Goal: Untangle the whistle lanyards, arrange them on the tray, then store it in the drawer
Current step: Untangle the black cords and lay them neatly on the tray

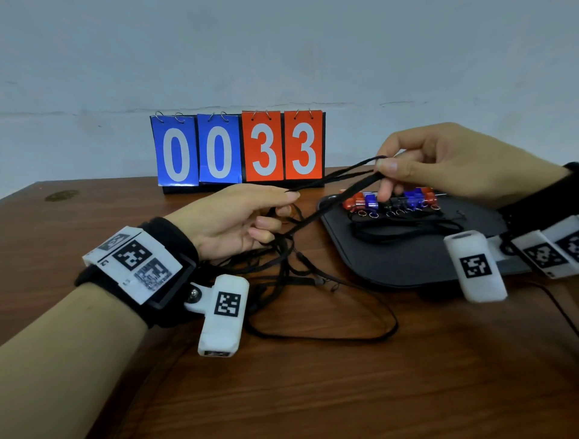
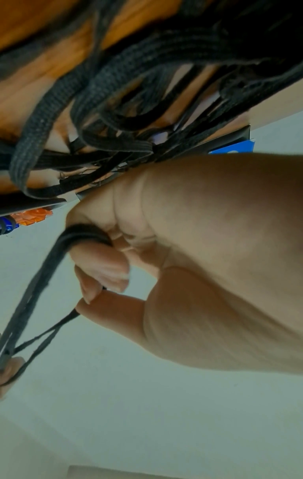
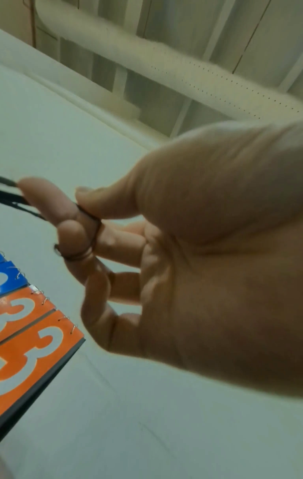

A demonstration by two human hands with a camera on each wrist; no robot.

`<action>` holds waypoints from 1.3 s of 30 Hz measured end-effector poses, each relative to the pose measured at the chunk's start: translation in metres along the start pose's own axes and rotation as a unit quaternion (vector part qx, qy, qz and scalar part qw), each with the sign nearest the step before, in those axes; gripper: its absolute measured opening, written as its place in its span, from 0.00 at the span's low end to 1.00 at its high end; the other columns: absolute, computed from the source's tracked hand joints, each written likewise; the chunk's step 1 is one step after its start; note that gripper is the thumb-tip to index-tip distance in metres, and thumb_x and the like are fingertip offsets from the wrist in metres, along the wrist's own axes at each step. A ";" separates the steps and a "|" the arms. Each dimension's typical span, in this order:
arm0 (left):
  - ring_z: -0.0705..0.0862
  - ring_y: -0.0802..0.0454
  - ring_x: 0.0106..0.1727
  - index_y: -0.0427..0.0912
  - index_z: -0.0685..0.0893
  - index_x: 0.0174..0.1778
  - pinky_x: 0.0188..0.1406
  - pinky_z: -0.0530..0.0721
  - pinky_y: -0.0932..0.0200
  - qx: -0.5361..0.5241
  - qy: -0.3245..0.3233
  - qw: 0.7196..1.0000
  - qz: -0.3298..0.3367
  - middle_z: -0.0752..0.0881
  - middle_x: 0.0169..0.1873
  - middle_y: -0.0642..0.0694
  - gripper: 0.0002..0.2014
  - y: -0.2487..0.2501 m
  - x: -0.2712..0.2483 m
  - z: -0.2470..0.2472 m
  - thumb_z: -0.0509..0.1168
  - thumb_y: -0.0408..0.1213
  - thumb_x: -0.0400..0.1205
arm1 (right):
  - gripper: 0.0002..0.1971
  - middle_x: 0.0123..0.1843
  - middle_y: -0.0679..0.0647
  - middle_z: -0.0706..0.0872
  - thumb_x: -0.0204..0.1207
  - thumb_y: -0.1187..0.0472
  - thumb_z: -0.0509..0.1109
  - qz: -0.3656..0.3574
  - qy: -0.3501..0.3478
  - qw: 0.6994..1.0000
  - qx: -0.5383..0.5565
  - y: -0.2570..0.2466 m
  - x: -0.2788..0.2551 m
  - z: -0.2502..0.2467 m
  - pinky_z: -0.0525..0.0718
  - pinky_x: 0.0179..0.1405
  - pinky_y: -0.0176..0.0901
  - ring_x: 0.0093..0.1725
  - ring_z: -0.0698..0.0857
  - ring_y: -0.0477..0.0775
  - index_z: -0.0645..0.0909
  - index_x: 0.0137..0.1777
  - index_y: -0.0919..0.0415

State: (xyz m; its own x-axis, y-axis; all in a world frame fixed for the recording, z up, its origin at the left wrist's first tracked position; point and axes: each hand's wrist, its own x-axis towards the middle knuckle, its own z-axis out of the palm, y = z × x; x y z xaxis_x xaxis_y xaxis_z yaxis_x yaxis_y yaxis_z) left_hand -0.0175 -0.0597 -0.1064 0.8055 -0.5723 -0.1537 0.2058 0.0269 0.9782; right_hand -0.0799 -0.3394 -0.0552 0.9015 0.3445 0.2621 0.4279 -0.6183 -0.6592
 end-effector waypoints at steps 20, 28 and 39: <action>0.78 0.61 0.34 0.42 0.92 0.58 0.25 0.73 0.70 0.028 0.092 0.995 0.042 0.94 0.56 0.48 0.14 -0.005 0.005 -0.003 0.73 0.31 0.76 | 0.16 0.39 0.47 0.94 0.76 0.42 0.74 0.102 0.162 0.980 -0.061 0.039 0.010 -0.026 0.82 0.48 0.37 0.34 0.83 0.37 0.92 0.46 0.55; 0.82 0.60 0.35 0.37 0.91 0.63 0.28 0.76 0.69 0.027 0.033 0.999 0.001 0.91 0.65 0.47 0.21 -0.004 0.002 0.000 0.71 0.46 0.79 | 0.14 0.39 0.50 0.94 0.77 0.48 0.76 0.156 0.152 0.974 -0.062 0.050 0.012 -0.032 0.83 0.42 0.33 0.34 0.86 0.40 0.91 0.45 0.59; 0.92 0.51 0.52 0.37 0.87 0.70 0.31 0.85 0.65 0.053 -0.020 0.996 -0.062 0.90 0.67 0.44 0.27 -0.003 -0.006 0.008 0.60 0.55 0.86 | 0.15 0.37 0.54 0.92 0.76 0.47 0.76 0.234 0.123 0.962 -0.070 0.072 0.011 -0.051 0.82 0.39 0.38 0.33 0.82 0.49 0.93 0.42 0.60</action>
State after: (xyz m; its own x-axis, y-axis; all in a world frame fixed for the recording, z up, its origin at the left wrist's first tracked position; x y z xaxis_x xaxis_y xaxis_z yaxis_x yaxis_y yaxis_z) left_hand -0.0274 -0.0634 -0.1069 0.7540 -0.5987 -0.2702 0.2401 -0.1317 0.9618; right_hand -0.0361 -0.4161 -0.0642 0.9784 -0.1608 0.1302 -0.0385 -0.7597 -0.6492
